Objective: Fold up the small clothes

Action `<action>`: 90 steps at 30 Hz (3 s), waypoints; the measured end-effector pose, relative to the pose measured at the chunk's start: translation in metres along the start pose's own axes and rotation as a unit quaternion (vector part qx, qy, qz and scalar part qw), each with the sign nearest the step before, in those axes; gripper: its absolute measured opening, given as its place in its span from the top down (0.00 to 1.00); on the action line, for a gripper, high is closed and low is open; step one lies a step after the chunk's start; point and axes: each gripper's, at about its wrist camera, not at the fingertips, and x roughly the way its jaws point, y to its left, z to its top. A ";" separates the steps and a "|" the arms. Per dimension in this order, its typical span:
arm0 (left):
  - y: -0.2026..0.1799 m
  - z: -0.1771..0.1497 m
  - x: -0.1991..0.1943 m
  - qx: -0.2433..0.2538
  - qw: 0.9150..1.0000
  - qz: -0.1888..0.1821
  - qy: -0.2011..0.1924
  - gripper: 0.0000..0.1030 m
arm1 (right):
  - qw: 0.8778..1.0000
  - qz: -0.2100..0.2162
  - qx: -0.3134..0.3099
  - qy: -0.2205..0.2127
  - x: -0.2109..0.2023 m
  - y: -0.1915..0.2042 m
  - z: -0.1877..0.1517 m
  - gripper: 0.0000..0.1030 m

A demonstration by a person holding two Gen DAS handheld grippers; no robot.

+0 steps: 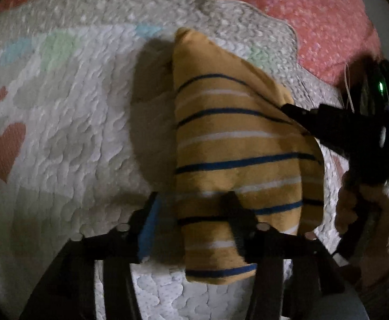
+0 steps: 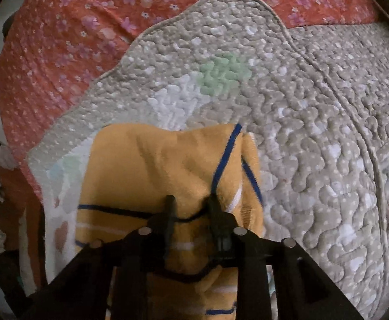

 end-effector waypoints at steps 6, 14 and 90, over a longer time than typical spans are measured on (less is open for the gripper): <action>0.022 0.006 -0.008 -0.056 0.997 -0.058 0.011 0.49 | 0.999 0.008 0.013 -0.029 -0.016 -0.006 -0.003 0.67; 0.051 0.036 -0.028 -0.084 0.994 -0.061 -0.032 0.46 | 0.997 0.010 0.065 -0.039 -0.026 -0.036 -0.007 0.25; 0.028 -0.120 -0.164 -0.015 0.942 0.192 -0.275 0.22 | 0.995 -0.024 -0.091 0.031 -0.078 0.046 -0.189 0.41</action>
